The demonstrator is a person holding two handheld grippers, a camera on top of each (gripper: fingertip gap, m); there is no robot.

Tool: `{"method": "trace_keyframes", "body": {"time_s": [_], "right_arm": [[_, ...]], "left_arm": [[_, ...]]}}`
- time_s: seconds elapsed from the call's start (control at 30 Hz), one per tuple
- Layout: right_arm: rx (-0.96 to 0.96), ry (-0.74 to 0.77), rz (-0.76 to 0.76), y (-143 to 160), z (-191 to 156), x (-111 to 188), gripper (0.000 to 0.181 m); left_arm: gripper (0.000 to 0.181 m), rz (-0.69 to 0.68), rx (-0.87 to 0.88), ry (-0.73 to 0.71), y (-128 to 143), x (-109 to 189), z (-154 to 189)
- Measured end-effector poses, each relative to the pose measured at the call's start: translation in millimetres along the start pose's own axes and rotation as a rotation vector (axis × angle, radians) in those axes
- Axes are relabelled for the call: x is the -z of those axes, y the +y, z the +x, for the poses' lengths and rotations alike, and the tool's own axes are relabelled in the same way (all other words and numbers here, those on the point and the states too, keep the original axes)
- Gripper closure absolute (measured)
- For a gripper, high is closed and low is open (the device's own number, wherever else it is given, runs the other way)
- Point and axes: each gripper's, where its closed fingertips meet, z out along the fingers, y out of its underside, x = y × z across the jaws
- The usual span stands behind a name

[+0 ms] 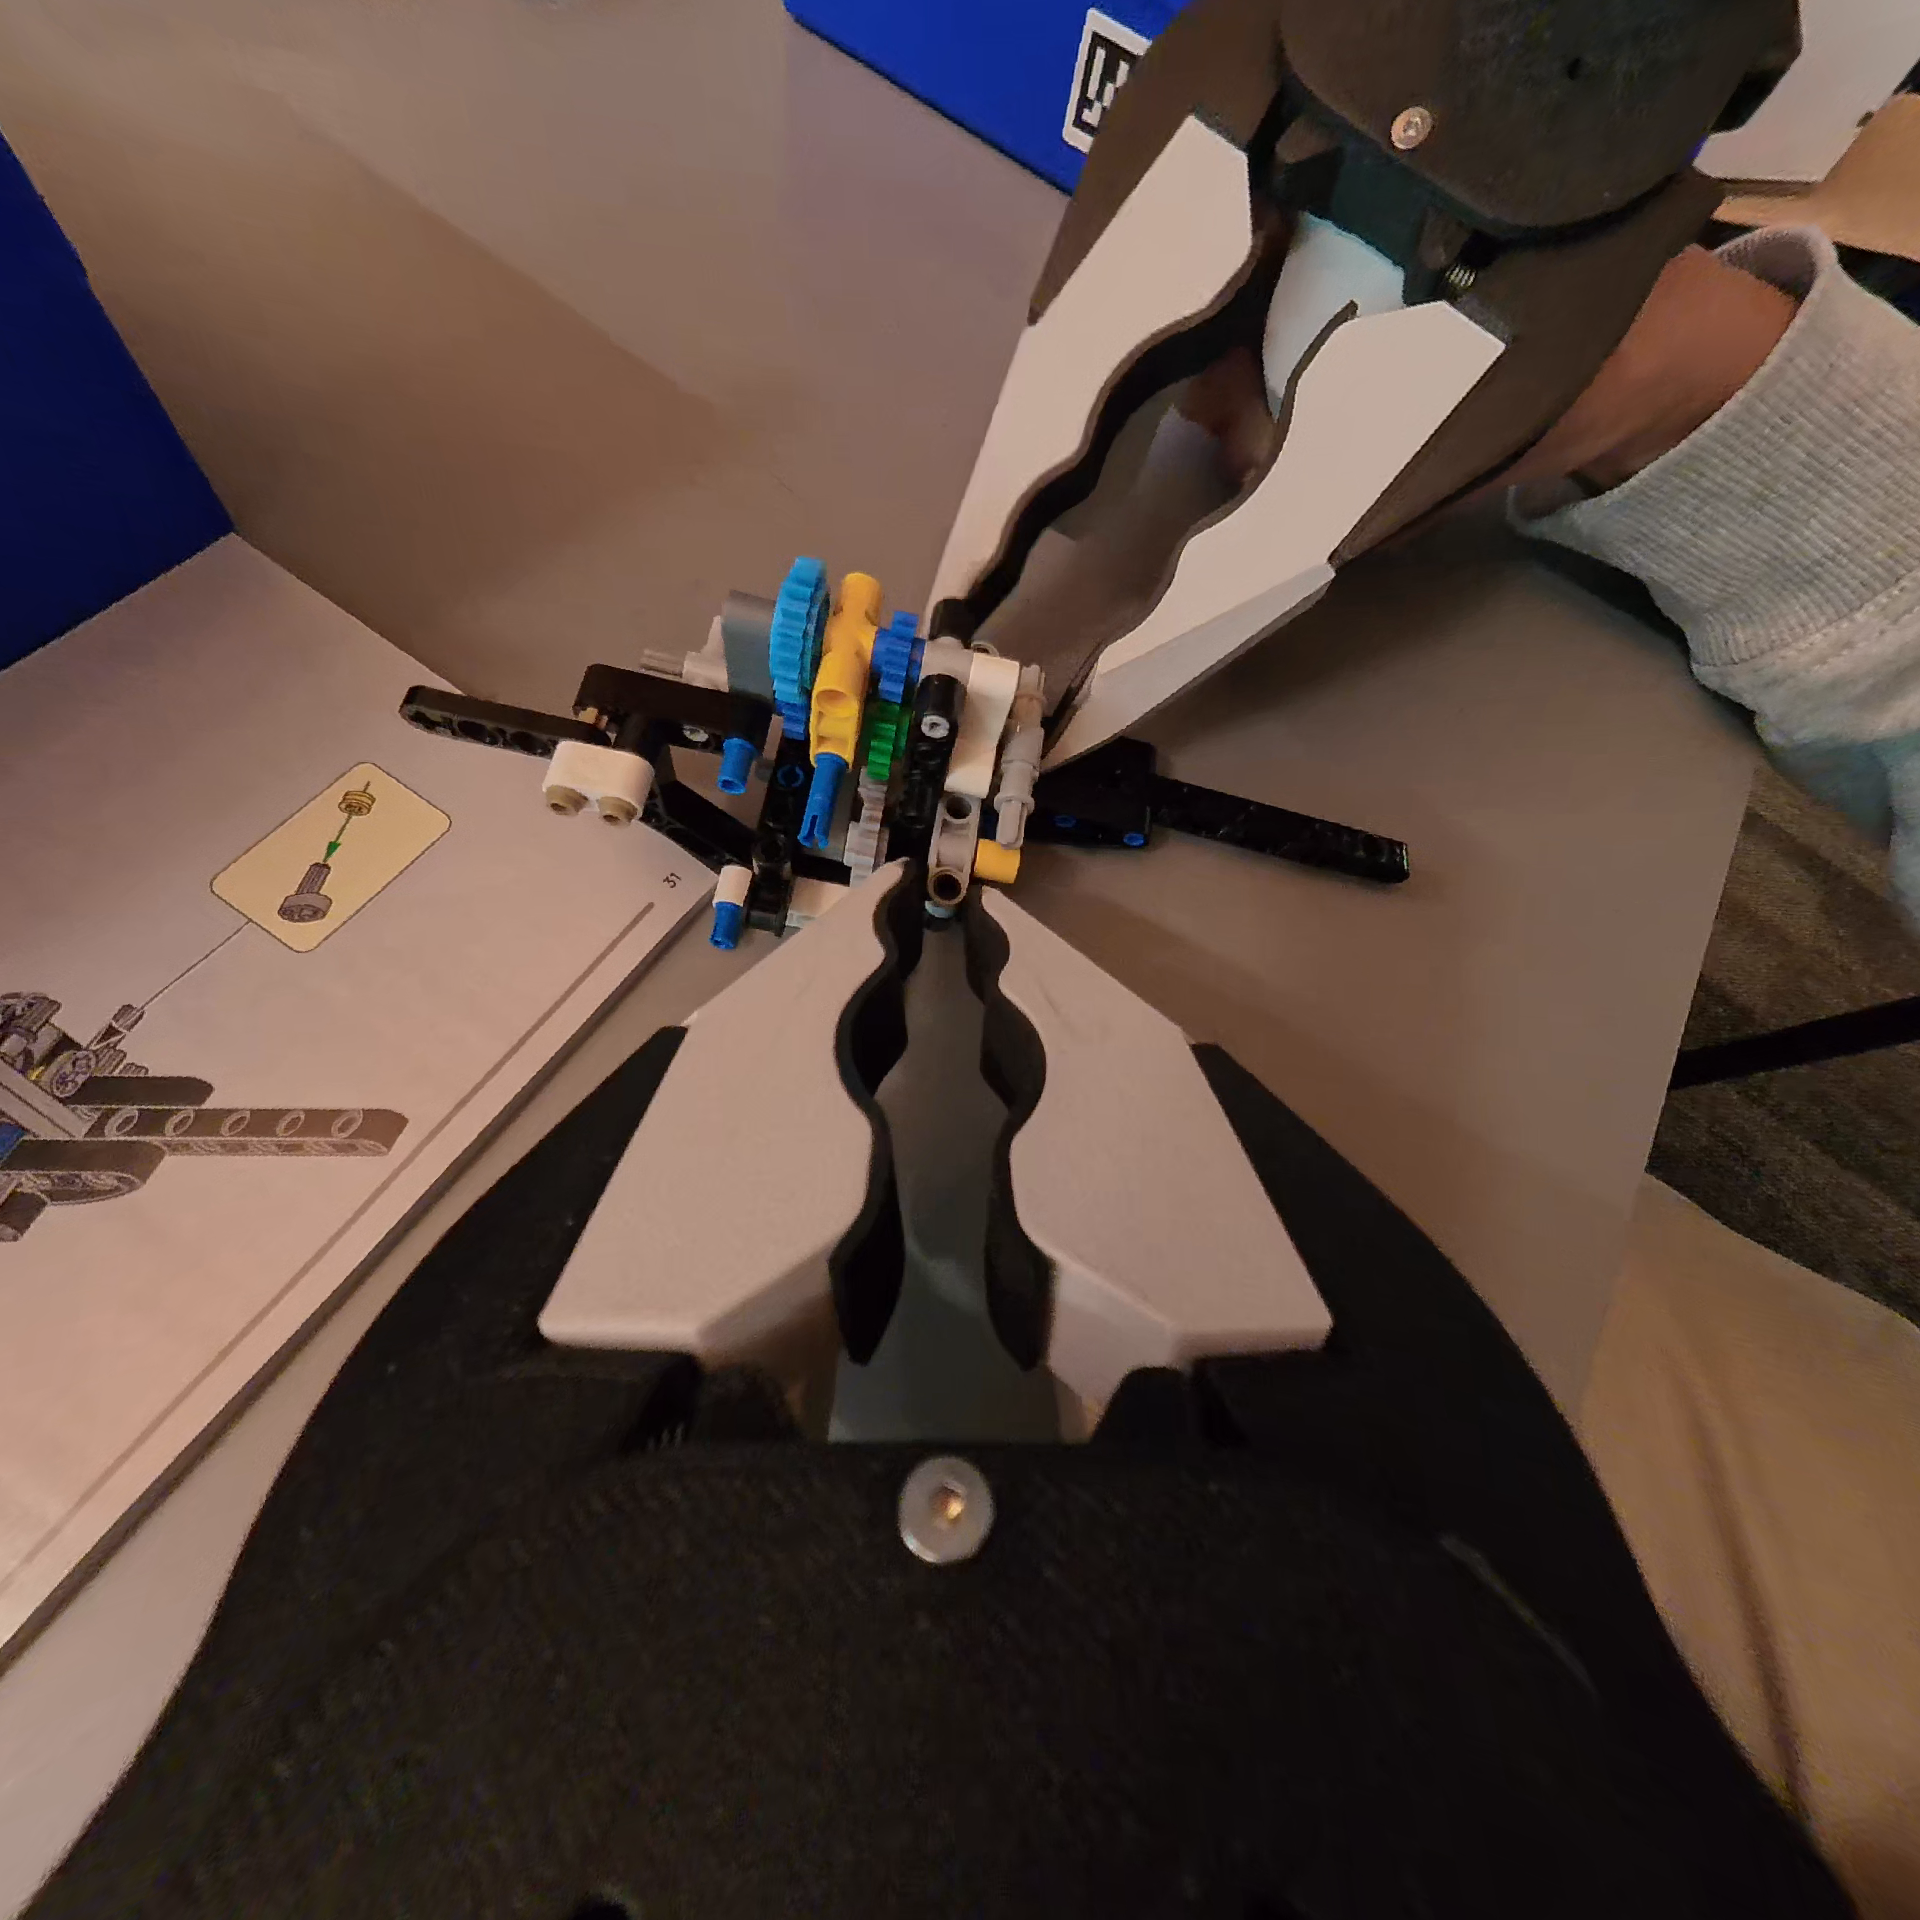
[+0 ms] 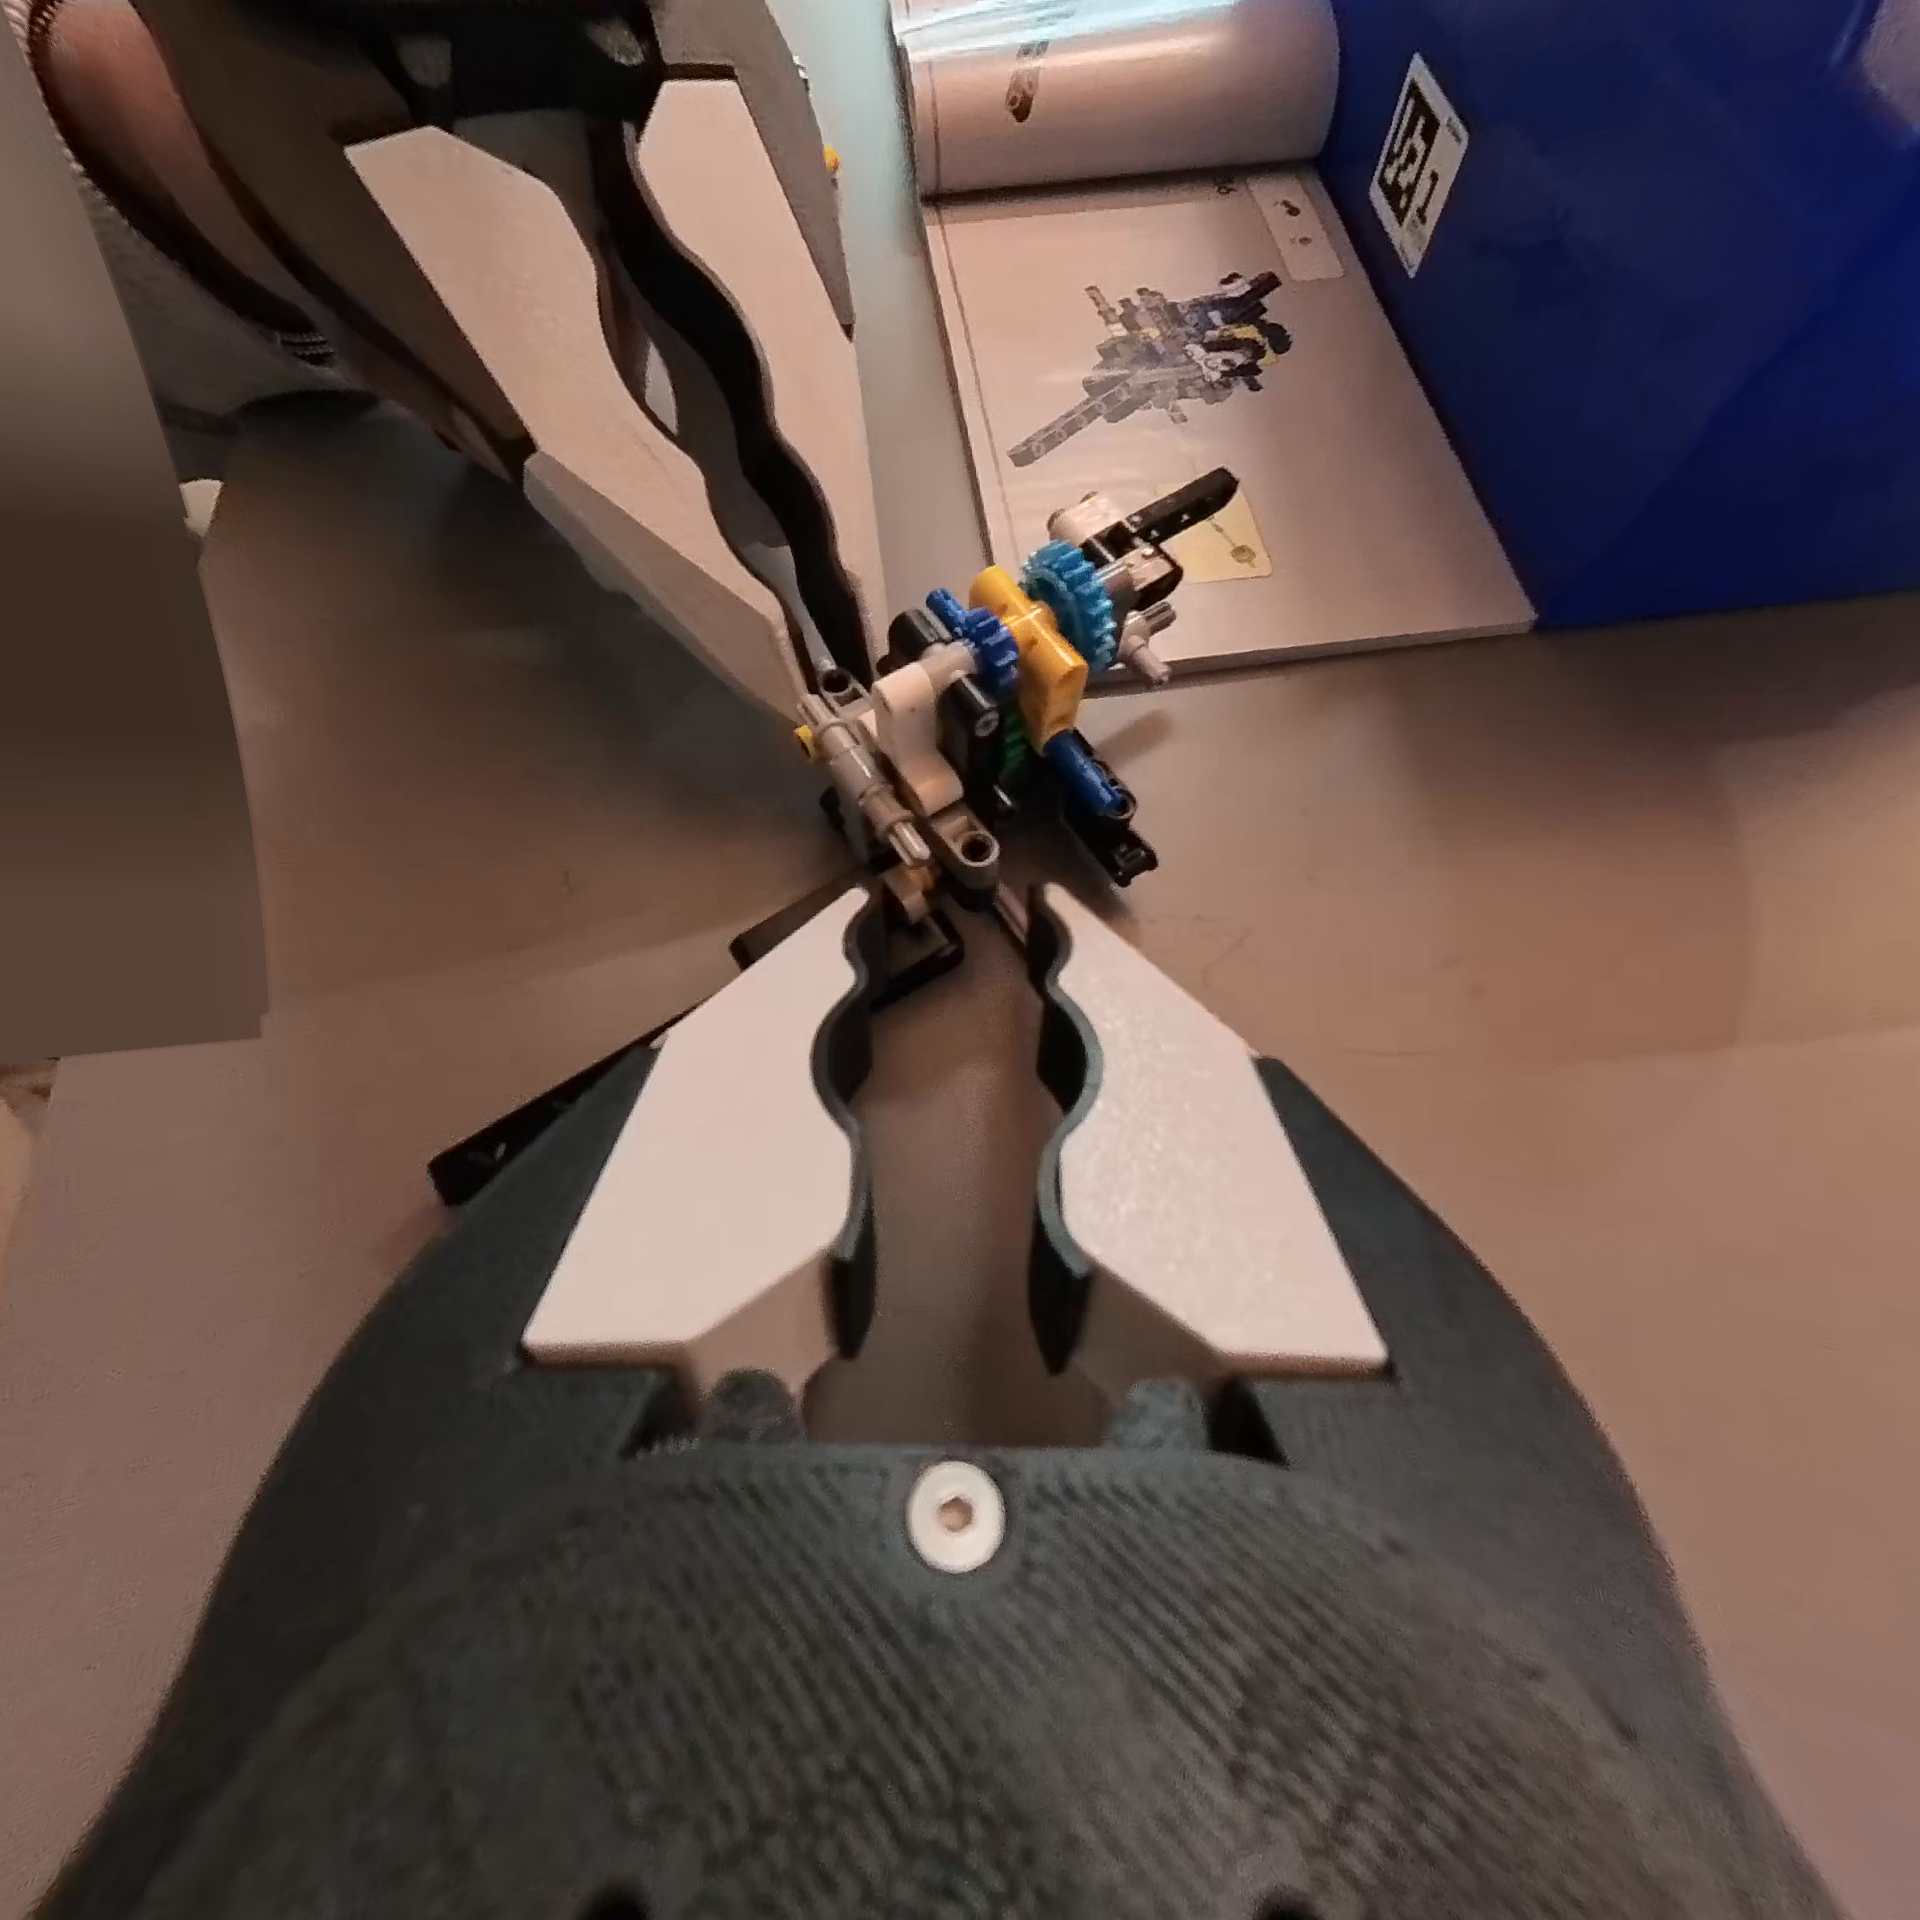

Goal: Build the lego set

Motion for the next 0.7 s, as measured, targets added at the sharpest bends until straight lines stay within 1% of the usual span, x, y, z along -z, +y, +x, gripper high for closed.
{"method": "trace_keyframes", "body": {"time_s": [0.03, 0.13, 0.2, 0.27, 0.7], "right_arm": [[0.002, 0.002, 0.002, -0.1, 1.4, 0.3, 0.153], [0.004, -0.032, 0.028, -3.8, -0.9, 2.1, 0.153], [0.010, -0.062, 0.037, -5.4, -4.3, 2.6, 0.159], [0.017, -0.070, 0.021, -3.6, -5.9, 0.6, 0.160], [0.087, -0.027, 0.017, -3.4, -6.5, -0.9, 0.161]], "left_arm": [[0.178, 0.000, 0.001, 0.004, 0.0, 0.1, 0.4], [0.178, 0.001, 0.009, 0.024, 0.0, 0.2, 1.7], [0.178, 0.000, 0.010, 0.031, 0.0, 0.1, 2.1], [0.178, 0.000, 0.008, 0.031, -0.1, 0.2, 1.7], [0.178, -0.007, 0.007, 0.039, 0.5, 0.2, -0.3]]}}
